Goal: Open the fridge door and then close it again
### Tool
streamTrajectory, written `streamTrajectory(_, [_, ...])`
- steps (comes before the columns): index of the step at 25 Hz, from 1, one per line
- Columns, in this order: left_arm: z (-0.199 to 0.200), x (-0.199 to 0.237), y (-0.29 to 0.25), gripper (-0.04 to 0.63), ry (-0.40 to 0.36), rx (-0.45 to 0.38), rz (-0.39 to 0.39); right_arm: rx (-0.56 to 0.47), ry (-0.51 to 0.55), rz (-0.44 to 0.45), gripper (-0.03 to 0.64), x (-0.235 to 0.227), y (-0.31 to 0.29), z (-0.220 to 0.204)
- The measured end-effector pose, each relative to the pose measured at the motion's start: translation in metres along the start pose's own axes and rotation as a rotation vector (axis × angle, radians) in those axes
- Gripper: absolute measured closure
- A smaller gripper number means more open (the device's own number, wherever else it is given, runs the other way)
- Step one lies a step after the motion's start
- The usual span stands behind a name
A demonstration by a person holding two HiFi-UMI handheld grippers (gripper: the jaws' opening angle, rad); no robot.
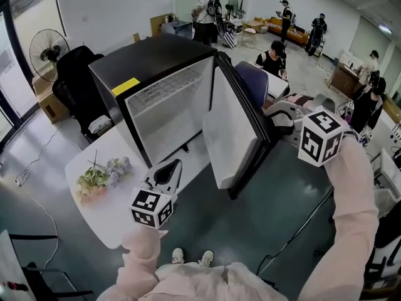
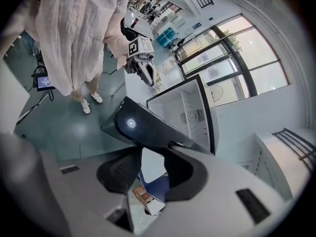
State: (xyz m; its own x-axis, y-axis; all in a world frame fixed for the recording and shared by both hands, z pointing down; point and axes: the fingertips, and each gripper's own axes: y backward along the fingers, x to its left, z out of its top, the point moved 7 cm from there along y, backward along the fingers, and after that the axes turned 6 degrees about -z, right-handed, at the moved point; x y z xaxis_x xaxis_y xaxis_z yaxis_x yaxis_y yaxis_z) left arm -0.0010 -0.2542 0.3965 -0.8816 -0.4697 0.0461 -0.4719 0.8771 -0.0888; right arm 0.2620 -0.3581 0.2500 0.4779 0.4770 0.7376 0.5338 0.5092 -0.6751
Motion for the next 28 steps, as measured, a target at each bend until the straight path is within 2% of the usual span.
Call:
streamTrajectory(16, [0.001, 0.019, 0.026, 0.584, 0.032, -0.003, 0.022, -0.005, 0.034, 0.021, 0.497, -0.020, -0.004, 0.046])
streamTrajectory(28, [-0.007, 0.043, 0.035, 0.584, 0.044, -0.010, 0.048, -0.006, 0.111, 0.006, 0.517, -0.035, -0.033, 0.080])
